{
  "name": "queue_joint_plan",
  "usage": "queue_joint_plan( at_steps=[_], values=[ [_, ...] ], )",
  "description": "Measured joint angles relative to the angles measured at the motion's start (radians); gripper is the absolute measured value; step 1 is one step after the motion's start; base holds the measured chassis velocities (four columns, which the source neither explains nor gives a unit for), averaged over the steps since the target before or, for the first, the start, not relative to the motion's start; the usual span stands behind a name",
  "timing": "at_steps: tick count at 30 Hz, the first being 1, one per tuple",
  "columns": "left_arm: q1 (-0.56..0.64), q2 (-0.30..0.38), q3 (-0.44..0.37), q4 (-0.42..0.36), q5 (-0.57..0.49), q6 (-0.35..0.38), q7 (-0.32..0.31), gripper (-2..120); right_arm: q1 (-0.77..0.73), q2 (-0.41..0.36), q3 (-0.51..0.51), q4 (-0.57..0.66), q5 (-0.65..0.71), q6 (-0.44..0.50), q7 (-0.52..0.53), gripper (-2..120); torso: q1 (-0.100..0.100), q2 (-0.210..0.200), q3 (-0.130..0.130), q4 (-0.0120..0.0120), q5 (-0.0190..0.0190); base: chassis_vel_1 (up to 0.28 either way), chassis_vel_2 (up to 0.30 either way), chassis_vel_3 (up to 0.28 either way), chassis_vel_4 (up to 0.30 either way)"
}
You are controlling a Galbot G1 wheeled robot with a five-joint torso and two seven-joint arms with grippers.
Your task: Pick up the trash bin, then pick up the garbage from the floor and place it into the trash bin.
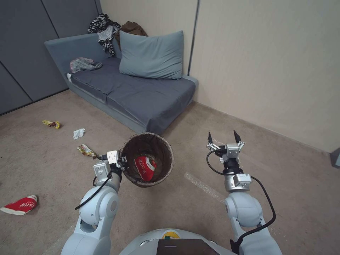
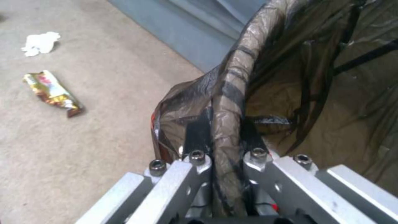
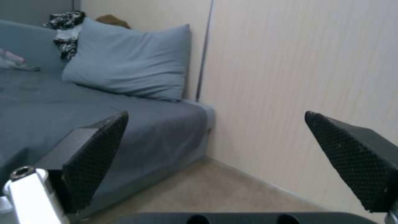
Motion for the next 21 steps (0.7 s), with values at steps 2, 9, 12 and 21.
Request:
queue_joint_plan(
  at_steps=[2, 9, 12, 21],
  values=[
    [0.0, 0.0, 0.0, 0.0, 0.0, 0.0, 0.0, 3, 0.001, 0.0, 0.0, 0.0, 0.0, 0.0, 0.0, 100, 0.0, 0.0, 0.0, 0.0, 0.0, 0.064, 0.05, 0.048, 0.053],
    [-0.001, 0.0, 0.001, -0.001, 0.0, 0.0, -0.001, 3, 0.001, -0.001, -0.001, 0.002, 0.0, -0.002, 0.0, 100, 0.0, 0.0, 0.0, -0.0001, 0.0, 0.035, 0.04, 0.036, 0.036],
    [-0.001, -0.001, 0.001, -0.002, 0.0, 0.0, -0.001, 3, 0.001, -0.002, 0.0, 0.003, 0.0, -0.002, 0.0, 100, 0.0, 0.0, 0.0, 0.0, 0.0, 0.042, 0.038, 0.059, 0.058],
    [-0.001, -0.001, 0.001, -0.003, 0.0, 0.0, -0.001, 3, 0.002, -0.001, -0.001, 0.005, -0.001, -0.003, 0.0, 100, 0.0, 0.0, 0.0, 0.0, 0.0, 0.056, 0.06, 0.057, 0.052]
  ],
)
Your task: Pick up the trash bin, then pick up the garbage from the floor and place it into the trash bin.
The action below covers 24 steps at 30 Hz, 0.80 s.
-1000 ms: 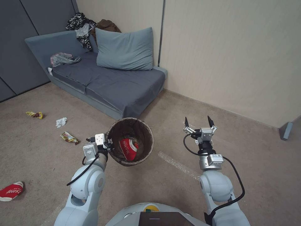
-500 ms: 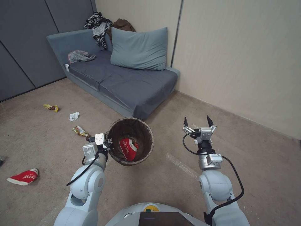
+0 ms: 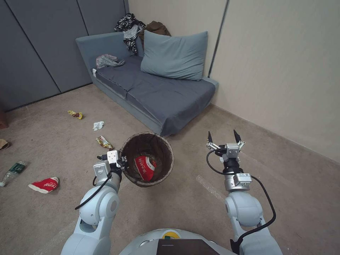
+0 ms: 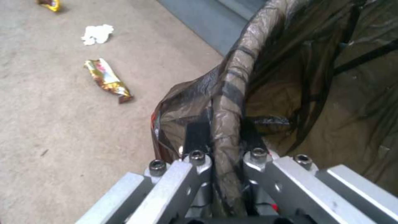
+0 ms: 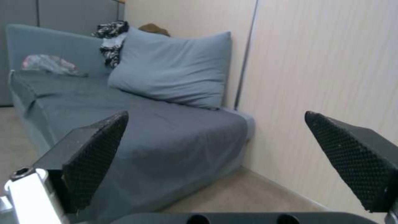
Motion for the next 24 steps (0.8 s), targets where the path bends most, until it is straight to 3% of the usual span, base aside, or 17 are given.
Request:
queue_joint_plan(
  at_steps=[24],
  values=[
    [-0.005, -0.001, -0.001, 0.005, 0.0, -0.001, -0.001, 3, 0.009, 0.0, -0.007, -0.003, -0.003, -0.004, -0.002, 100, 0.0, 0.0, 0.0, -0.0002, 0.0, 0.046, 0.054, 0.049, 0.044]
  ],
)
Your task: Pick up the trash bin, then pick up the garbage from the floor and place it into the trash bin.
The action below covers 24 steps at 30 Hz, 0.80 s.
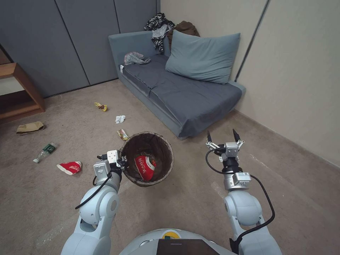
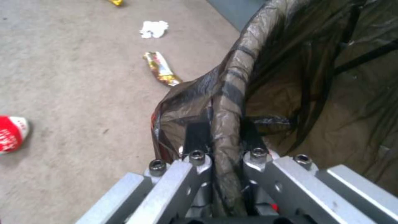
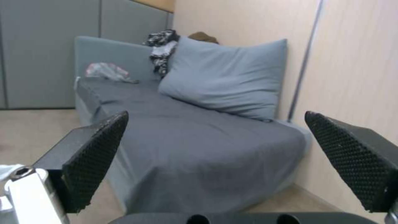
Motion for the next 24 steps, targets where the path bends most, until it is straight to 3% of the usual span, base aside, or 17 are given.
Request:
queue_joint_plan(
  at_steps=[24],
  values=[
    [-0.007, 0.0, 0.002, 0.011, 0.0, -0.005, -0.002, 3, 0.007, 0.0, -0.001, -0.007, 0.0, -0.005, 0.0, 100, 0.0, 0.0, 0.0, 0.0001, 0.0, 0.075, 0.072, 0.071, 0.067]
  ],
)
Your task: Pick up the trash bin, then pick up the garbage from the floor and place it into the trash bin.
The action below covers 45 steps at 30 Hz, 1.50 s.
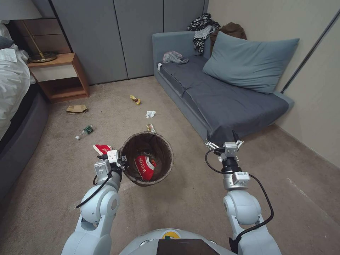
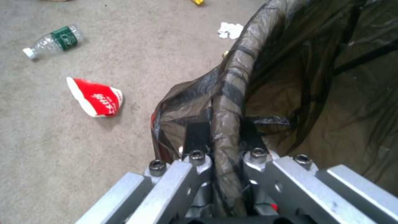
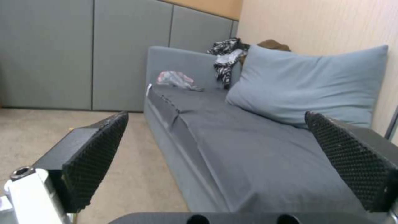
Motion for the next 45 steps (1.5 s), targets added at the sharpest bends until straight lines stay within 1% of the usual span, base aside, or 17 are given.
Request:
queue_joint_plan(
  at_steps=[45],
  values=[
    [0.004, 0.0, 0.0, -0.013, -0.012, 0.005, -0.003, 3, -0.003, -0.001, -0.002, 0.014, 0.001, -0.005, 0.001, 100, 0.0, 0.0, 0.0, 0.0001, 0.0, 0.003, 0.003, 0.003, 0.003]
  ],
)
